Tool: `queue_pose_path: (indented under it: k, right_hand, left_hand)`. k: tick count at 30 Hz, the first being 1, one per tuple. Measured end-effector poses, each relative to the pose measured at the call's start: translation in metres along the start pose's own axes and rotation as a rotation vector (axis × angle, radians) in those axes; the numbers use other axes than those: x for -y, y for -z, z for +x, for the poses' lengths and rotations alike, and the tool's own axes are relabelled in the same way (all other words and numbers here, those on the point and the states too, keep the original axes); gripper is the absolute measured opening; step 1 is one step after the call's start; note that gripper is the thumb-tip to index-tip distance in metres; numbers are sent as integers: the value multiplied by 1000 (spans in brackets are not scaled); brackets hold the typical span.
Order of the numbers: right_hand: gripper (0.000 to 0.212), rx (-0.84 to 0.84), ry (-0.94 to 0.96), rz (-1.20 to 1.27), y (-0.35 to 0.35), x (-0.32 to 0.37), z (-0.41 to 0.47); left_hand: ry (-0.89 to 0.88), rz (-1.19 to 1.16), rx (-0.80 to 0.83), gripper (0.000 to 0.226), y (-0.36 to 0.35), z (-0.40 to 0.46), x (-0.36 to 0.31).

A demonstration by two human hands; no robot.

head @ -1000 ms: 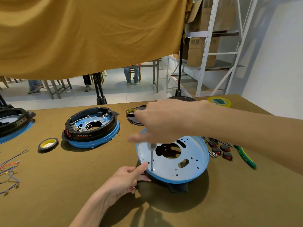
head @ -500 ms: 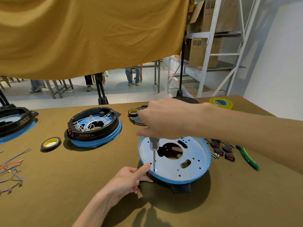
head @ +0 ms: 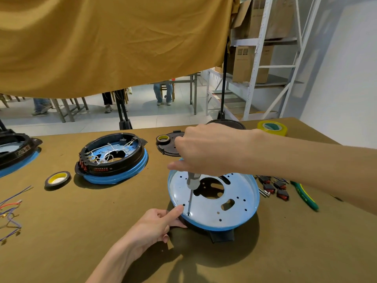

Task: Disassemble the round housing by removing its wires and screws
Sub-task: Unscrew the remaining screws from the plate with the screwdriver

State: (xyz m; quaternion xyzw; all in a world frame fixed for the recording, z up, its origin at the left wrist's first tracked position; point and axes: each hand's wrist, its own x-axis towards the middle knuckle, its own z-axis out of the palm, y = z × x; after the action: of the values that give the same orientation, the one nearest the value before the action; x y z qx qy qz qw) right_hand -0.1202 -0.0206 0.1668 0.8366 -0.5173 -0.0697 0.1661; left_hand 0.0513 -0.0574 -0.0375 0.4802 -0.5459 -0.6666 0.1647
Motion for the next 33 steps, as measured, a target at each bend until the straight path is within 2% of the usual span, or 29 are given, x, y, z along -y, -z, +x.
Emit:
queue_pose_path:
  k: [3, 5, 7, 9, 12, 15, 17, 18, 20, 21, 23, 25, 27, 29, 32, 33]
  right_hand:
    - [23, 50, 138, 161, 3, -3, 5]
    - [28, 131, 244, 371, 9, -5, 6]
    - [37, 192, 313, 480, 10, -3, 7]
    - [42, 170, 255, 423, 10, 2, 8]
    - [55, -10, 68, 122, 5, 8, 6]
    - [45, -52, 70, -28, 0, 6, 5]
    - [24, 26, 125, 142, 3, 0, 4]
    - [20, 88, 151, 288, 7, -3, 3]
    - [36, 235, 195, 517, 13, -7, 0]
    - [40, 274, 190, 544, 13, -7, -1]
    - [40, 190, 137, 331, 10, -2, -3]
    - [63, 51, 34, 6, 9, 0, -4]
    - [71, -1, -35, -37, 11, 2, -4]
    - [54, 44, -3, 70, 11, 0, -2]
    - [11, 192, 135, 278, 18, -6, -2]
    - [18, 243, 174, 295, 20, -7, -2]
  left_hand:
    - [7, 16, -6, 70, 0, 0, -1]
    - [4, 21, -13, 74, 0, 0, -2]
    - [6, 22, -17, 80, -1, -1, -2]
    - [4, 27, -18, 84, -1, -1, -2]
    - [-2, 24, -12, 82, 0, -1, -1]
    - [-10, 46, 10, 68, 0, -2, 0]
    - [-16, 38, 14, 66, 0, -3, -1]
    - [-15, 40, 10, 66, 0, -3, -1]
    - [-10, 43, 1, 67, 0, -3, -2]
    - [-9, 38, -1, 66, 0, -3, -2]
    - [-13, 29, 2, 64, 0, -3, -2]
    - [-24, 31, 7, 66, 0, -3, -1]
    - [-28, 37, 16, 70, 0, -3, 1]
    - [-24, 39, 17, 71, 1, -2, 1]
    - [-15, 42, 16, 69, 0, -2, 0]
    - [-13, 43, 11, 69, 0, -2, 1]
